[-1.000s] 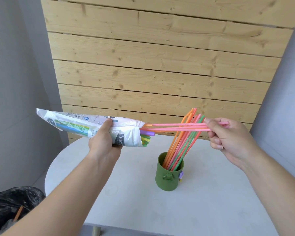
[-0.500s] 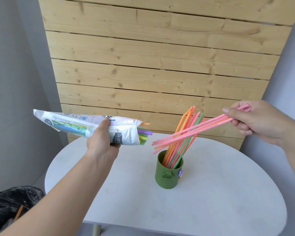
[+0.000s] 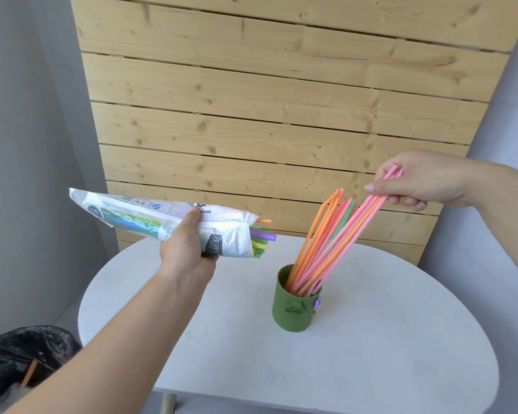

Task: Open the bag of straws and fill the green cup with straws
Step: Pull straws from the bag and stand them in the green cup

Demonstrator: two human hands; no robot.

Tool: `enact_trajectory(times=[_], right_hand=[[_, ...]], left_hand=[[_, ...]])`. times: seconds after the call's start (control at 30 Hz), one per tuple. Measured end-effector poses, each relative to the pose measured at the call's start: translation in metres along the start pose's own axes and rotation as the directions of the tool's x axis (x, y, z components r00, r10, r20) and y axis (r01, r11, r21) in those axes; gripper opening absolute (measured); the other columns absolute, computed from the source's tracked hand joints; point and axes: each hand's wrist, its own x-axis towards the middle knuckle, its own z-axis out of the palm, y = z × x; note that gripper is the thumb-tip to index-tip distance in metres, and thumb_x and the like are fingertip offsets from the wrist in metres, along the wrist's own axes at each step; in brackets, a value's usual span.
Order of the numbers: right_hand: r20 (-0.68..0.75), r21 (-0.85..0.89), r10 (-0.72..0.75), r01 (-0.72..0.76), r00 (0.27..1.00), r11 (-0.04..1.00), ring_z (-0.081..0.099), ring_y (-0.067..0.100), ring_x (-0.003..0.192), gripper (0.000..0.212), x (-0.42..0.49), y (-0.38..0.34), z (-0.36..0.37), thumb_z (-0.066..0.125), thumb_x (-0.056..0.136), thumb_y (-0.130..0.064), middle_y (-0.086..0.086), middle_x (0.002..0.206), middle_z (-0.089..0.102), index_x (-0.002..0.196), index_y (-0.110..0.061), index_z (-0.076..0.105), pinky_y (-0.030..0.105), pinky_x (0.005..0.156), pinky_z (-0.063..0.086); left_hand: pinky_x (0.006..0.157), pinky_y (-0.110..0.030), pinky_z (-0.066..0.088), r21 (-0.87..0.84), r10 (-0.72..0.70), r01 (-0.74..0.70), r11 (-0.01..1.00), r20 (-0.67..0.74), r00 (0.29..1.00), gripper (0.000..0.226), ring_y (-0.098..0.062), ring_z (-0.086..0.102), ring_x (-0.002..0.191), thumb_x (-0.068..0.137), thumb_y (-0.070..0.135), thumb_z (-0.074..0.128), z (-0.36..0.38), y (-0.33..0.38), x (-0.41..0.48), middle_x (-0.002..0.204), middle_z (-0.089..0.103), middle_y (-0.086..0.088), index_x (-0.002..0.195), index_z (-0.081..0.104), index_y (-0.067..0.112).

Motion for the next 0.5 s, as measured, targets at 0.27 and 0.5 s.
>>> enact_trajectory(times=[0.27,0.5], right_hand=[[0.132,-0.176,0.007,0.017,0.991,0.984,0.041,0.016,0.045,0.031,0.047,-0.035,0.043,0.07,0.091,-0.034,0.004,0.058,0.053,0.079,-0.005,0.065,0.022,0.043,0.035],[-0.168,-0.504,-0.131,0.029,0.977,0.863,0.059,0.023,0.088,0.046,0.068,-0.04,0.071,0.065,0.081,-0.065,0.002,0.095,0.066,0.091,-0.019,0.067,0.031,0.069,0.043]], left_hand=[[0.087,-0.046,0.065,0.005,-0.007,0.007,1.0,0.002,1.0,0.044,-0.021,0.079,0.095,0.093,0.016,0.08,0.001,-0.001,-0.002,0.12,0.078,-0.006,0.133,0.062,0.012],[0.085,-0.045,0.064,-0.002,-0.005,0.005,1.0,-0.002,1.0,0.041,-0.021,0.078,0.09,0.093,0.015,0.079,-0.001,0.001,-0.001,0.12,0.078,-0.006,0.131,0.063,0.012]])
